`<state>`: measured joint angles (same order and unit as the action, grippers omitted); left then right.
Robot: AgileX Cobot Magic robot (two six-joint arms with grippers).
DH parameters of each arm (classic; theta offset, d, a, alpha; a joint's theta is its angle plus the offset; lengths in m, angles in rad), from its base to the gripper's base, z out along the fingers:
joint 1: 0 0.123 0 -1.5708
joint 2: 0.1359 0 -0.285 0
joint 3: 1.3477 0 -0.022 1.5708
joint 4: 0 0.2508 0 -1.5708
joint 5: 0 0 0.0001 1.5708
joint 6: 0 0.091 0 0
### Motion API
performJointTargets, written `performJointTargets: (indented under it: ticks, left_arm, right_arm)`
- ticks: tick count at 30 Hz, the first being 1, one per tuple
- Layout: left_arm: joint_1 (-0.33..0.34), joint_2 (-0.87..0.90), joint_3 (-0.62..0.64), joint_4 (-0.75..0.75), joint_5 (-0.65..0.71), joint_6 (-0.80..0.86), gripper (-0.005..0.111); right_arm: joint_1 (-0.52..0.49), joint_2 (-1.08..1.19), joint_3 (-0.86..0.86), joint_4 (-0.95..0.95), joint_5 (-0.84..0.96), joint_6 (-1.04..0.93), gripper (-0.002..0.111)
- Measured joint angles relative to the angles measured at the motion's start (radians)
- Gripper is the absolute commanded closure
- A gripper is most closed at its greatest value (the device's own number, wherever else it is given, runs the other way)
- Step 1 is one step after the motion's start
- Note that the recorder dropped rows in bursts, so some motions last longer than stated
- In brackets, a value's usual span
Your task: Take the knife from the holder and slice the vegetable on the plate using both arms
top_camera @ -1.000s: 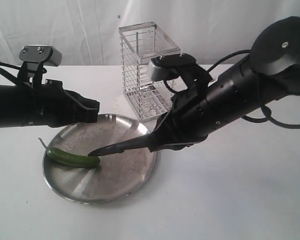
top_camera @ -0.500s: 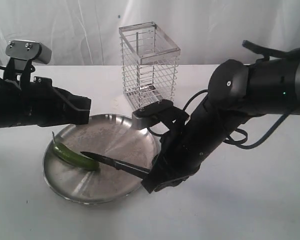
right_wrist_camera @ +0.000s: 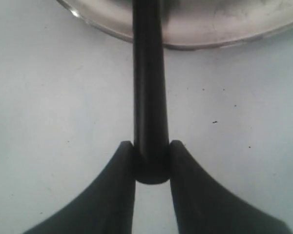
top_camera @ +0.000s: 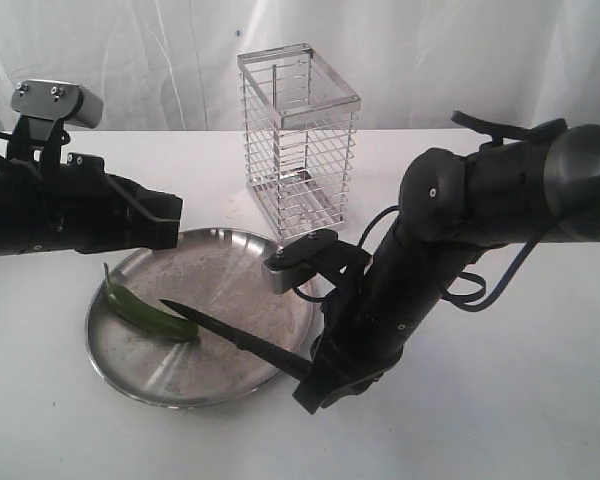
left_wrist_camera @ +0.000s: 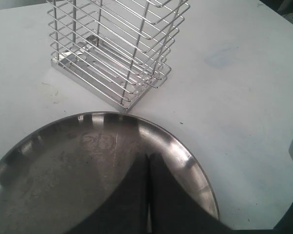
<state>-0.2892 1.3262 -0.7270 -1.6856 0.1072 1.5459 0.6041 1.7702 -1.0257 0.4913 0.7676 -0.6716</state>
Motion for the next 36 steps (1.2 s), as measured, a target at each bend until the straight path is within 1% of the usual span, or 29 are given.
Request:
performJointTargets:
  ticks: [3, 5, 12, 21, 25, 30, 33, 36]
  left_arm:
    - [0.0, 0.0, 0.0, 0.0, 0.0, 0.0, 0.107]
    - [0.0, 0.0, 0.0, 0.0, 0.0, 0.0, 0.107]
    - [0.0, 0.0, 0.0, 0.0, 0.0, 0.0, 0.107]
    - [0.0, 0.0, 0.0, 0.0, 0.0, 0.0, 0.107]
    - [0.0, 0.0, 0.0, 0.0, 0.0, 0.0, 0.107]
    - [0.0, 0.0, 0.0, 0.0, 0.0, 0.0, 0.107]
    - [0.0, 0.0, 0.0, 0.0, 0.0, 0.0, 0.107]
    - [0.0, 0.0, 0.0, 0.0, 0.0, 0.0, 0.107]
  right_arm:
    - [0.001, 0.0, 0.0, 0.0, 0.0, -0.002, 0.074]
    - [0.001, 0.0, 0.0, 0.002, -0.002, -0.004, 0.072]
    - [0.007, 0.0, -0.021, 0.002, -0.004, -0.006, 0.072]
    - [0.057, 0.0, -0.056, 0.002, -0.008, -0.01, 0.072]
    - [0.057, 0.002, -0.058, 0.002, -0.053, 0.008, 0.072]
    - [-0.008, 0.001, -0.058, 0.097, -0.026, 0.014, 0.072]
    - [-0.072, 0.001, -0.058, 0.182, 0.041, -0.025, 0.072]
    - [-0.143, 0.01, -0.058, 0.289, 0.138, -0.115, 0.072]
